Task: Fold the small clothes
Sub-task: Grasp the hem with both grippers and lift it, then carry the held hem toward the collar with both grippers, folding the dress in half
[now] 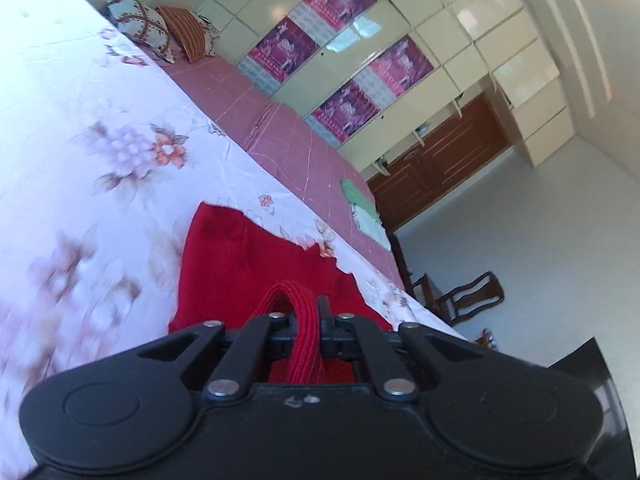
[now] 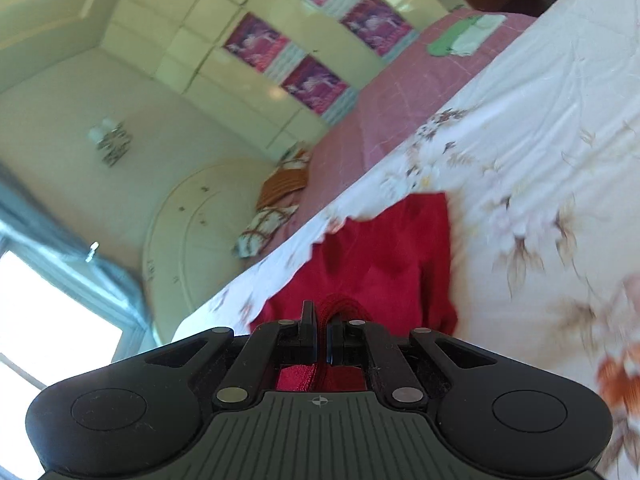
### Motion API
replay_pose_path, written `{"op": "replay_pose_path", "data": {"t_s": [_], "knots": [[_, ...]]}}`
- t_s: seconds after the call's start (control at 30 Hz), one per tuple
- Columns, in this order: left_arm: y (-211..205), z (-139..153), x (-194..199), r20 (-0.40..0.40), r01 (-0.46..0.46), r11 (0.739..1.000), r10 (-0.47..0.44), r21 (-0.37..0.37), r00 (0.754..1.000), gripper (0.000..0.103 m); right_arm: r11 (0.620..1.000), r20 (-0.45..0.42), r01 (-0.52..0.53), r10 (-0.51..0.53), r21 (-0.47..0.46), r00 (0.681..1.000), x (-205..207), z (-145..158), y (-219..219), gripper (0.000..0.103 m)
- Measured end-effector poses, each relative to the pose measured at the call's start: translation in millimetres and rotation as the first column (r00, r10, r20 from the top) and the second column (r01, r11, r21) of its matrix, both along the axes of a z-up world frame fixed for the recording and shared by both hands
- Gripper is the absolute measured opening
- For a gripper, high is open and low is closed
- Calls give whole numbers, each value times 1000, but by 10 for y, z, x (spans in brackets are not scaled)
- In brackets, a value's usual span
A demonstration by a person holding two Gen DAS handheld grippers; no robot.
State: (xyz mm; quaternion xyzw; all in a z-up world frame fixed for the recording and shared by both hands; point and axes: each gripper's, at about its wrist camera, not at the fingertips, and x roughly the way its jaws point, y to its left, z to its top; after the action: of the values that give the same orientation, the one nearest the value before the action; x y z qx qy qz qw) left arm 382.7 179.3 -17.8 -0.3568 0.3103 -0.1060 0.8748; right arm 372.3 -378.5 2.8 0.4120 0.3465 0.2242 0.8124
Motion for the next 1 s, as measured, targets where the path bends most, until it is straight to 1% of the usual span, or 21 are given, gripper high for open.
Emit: {"op": "replay_pose_path", "data": {"t_s": [0.1,0.2,0.27,0.3,0.33,0.37,0.4,0.43,0.47,0.5,0.53,0.57,0.6,0.67,0.7,0.77,0.83,0.87,0.93,0.97,1.0], "knots": [[-3,-199,583,-50,33,999,-32,22,998,2,998,-43,19,-22,-67,999,529,-125,114,3],[39,-506,1011,-116,51,998,-47,35,992,2,995,-105,15,-25,-102,994,984,-381,189,3],[54,-678,1207,-119,72,997,-69,21,990,3,995,-159,16,-32,-99,987,1233,-595,223,3],[67,-749,1279,-104,78,997,-78,-5,992,5,994,-178,26,-45,-109,983,1335,-695,234,3],[85,-802,1326,-83,76,997,-78,-26,993,9,993,-173,28,-48,-115,984,1401,-791,251,3],[106,-830,1364,-72,62,998,-64,-24,995,21,992,-152,31,-49,-118,987,1445,-851,264,4],[126,-835,1377,-54,32,999,-33,-11,998,40,991,-124,38,-54,-126,991,1466,-887,274,6],[157,-828,1370,-29,1,1000,-1,-6,1000,52,989,-104,47,-61,-137,993,1477,-904,284,14],[208,-812,1393,-5,-24,1000,24,-7,1000,74,987,-84,65,-78,-146,993,1467,-905,284,47],[243,-798,1380,21,-35,999,35,-6,999,79,984,-51,94,-103,-154,993,1442,-893,268,73],[273,-793,1379,36,-33,999,33,-6,999,79,976,-12,138,-142,-170,990,1403,-854,236,78],[300,-767,1380,40,-22,1000,22,8,999,75,971,12,165,-165,-176,986,1388,-828,198,80],[302,-740,1373,46,4,999,-6,44,999,65,972,18,165,-164,-167,986,1394,-822,156,80],[272,-676,1331,53,72,988,-80,137,995,57,968,30,142,-138,-206,990,1401,-791,129,79],[256,-645,1282,62,106,978,-119,178,991,57,966,46,123,-115,-228,992,1395,-773,138,79],[250,-609,1164,78,166,960,-187,224,979,57,957,64,71,-55,-282,996,1391,-755,217,77],[226,-599,1061,71,197,942,-224,273,972,57,940,73,32,-7,-339,997,1383,-753,306,75],[199,-604,1038,62,221,928,-250,299,966,57,931,74,14,14,-364,997,1374,-768,369,74],[75,-607,1021,37,256,896,-289,363,957,57,918,72,-11,43,-395,996,1365,-807,477,69],[-1,-616,1064,24,263,880,-296,394,955,57,914,75,-20,55,-404,996,1373,-838,538,66],[-80,-618,1111,16,262,869,-296,419,955,57,908,79,-24,63,-418,995,1399,-854,585,66]]}}
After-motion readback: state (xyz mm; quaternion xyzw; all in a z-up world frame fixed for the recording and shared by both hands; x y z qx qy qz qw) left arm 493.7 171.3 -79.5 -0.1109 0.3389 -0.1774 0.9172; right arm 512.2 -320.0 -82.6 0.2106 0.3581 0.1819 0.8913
